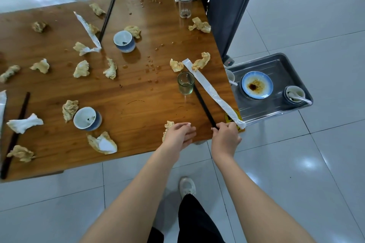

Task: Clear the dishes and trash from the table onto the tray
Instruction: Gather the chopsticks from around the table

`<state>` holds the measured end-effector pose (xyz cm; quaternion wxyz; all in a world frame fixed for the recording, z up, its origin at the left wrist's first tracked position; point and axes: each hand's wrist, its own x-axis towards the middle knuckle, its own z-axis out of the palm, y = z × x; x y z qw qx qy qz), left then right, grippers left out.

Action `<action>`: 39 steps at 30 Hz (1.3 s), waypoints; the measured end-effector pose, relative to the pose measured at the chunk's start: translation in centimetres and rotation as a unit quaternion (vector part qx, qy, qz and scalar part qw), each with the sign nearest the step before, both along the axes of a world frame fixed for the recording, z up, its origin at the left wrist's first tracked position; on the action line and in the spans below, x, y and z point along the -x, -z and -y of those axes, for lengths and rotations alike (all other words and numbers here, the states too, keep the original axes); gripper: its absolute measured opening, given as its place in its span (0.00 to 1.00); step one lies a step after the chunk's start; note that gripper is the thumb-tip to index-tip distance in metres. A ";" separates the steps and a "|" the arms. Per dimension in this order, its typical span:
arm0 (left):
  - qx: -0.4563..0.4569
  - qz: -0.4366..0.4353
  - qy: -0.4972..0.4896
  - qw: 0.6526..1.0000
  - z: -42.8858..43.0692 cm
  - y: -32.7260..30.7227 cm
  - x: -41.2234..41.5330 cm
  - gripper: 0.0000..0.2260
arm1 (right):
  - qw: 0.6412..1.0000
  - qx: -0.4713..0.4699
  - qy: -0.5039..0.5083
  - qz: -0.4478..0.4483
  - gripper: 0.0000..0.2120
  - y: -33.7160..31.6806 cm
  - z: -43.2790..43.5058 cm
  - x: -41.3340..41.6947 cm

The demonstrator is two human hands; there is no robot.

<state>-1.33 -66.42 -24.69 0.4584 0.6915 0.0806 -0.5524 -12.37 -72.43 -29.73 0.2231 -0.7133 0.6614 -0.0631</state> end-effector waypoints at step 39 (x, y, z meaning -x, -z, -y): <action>0.130 -0.080 0.052 0.987 5.8 -5.7 -1.7 0.10 | 0.772 -0.501 0.041 0.389 0.04 -10.7 1.3 3.3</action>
